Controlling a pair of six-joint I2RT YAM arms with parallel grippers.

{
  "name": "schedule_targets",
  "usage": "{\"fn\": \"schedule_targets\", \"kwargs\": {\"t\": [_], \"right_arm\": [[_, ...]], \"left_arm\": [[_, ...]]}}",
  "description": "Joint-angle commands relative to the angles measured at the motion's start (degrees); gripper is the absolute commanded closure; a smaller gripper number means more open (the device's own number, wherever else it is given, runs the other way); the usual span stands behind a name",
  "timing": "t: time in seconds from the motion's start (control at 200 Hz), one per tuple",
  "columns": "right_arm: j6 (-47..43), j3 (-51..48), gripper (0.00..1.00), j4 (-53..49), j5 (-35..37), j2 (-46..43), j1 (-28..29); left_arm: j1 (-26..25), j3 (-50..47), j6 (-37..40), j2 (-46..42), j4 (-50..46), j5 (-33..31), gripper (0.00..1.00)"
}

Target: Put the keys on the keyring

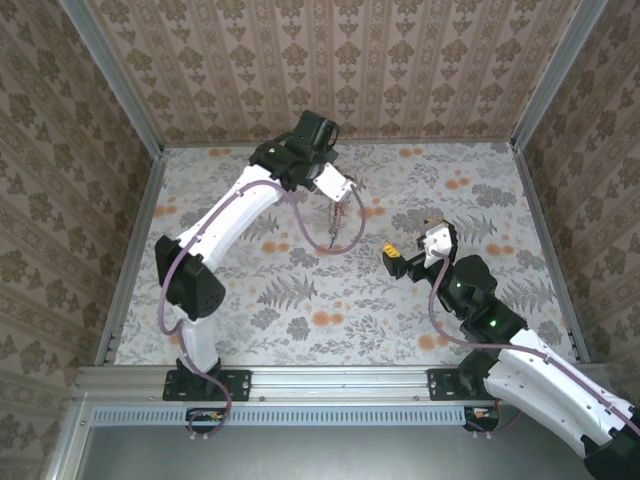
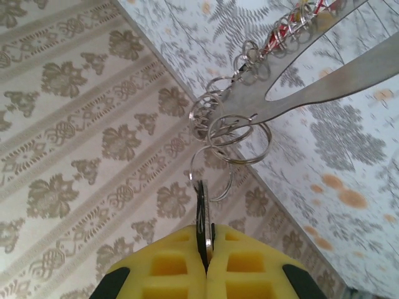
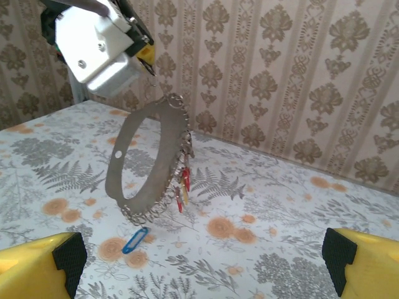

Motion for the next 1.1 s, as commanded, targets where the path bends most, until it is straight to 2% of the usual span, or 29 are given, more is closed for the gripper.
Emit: {"fn": "schedule_targets", "kwargs": {"t": [0.0,0.28,0.435,0.535,1.095], "right_arm": [[1.21,-1.04,0.0,-1.67,2.89,-1.41,-1.07],[0.86,-0.75,0.0,-4.32,2.1,-2.85,-3.05],[1.23,-1.01,0.0,-3.83,0.51,-2.25,-3.89],[1.76,-1.36,0.0,-3.28,-0.53,-1.55,-4.07],[0.83,0.54,0.0,0.7,-4.23,5.99,-5.08]], "left_arm": [[-0.94,4.07,-4.19,2.82,1.86,2.85,1.0],[0.49,5.75,-11.62,7.34,0.89,5.8,1.0],[2.41,1.59,-13.62,6.11,0.54,6.63,1.0],[4.45,-1.25,-16.01,4.37,-1.1,9.79,1.0],[15.48,-29.94,-18.39,-7.06,2.08,14.03,1.0]]}}
